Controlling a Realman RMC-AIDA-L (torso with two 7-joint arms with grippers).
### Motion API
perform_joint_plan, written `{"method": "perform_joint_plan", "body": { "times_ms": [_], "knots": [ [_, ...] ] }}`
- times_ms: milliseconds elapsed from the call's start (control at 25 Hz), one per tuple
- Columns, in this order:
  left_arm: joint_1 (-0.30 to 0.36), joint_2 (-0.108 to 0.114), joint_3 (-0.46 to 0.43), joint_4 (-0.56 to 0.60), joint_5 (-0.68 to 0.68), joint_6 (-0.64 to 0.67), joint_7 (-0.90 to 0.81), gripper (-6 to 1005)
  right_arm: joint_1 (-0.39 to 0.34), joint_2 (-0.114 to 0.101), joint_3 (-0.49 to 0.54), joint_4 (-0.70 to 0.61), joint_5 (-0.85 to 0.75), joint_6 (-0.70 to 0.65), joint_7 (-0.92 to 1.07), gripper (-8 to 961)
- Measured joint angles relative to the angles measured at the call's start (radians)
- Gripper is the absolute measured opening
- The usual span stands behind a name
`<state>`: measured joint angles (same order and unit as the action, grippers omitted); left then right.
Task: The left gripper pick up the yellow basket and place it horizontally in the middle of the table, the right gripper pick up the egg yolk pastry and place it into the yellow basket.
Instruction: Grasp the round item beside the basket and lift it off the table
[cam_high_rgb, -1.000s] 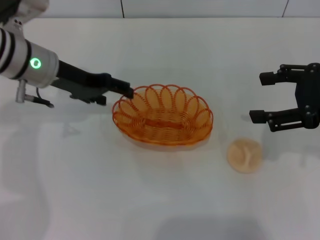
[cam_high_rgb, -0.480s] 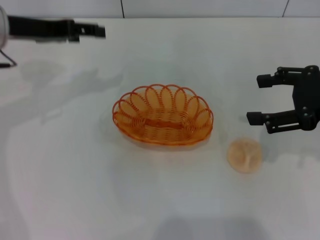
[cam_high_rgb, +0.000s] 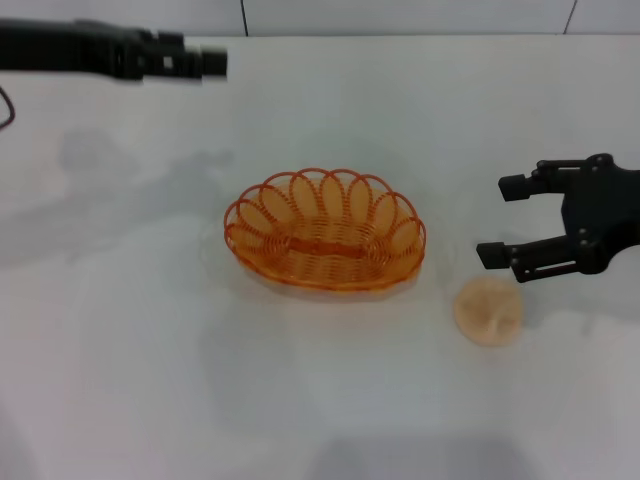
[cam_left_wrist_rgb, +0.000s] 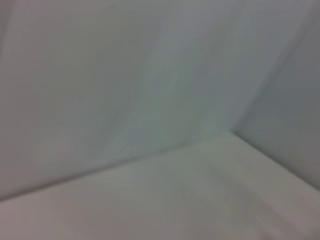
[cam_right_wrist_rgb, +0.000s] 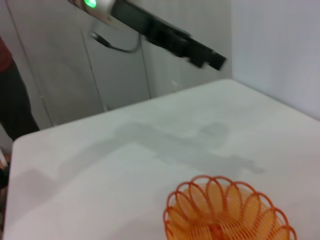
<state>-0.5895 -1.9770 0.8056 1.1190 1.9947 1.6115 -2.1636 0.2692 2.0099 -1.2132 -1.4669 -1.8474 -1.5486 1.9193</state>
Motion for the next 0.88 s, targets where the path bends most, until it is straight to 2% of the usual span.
{"method": "perform_joint_plan", "body": {
  "times_ms": [200,400,880],
  "knots": [
    [-0.001,0.01,0.004,0.014,0.032,0.133,0.058,872,0.02,0.001,-0.039,-0.005,-0.076,0.039,0.071,857],
    [0.006,0.007,0.006,0.014,0.055,0.249,0.097,872,0.043,0.001,-0.067,-0.013,-0.148,0.045,0.14,857],
    [0.019,-0.007,0.009,0.015,0.069,0.262,0.1,873,0.076,0.001,-0.099,-0.031,-0.317,0.024,0.264,825]
  ]
}}
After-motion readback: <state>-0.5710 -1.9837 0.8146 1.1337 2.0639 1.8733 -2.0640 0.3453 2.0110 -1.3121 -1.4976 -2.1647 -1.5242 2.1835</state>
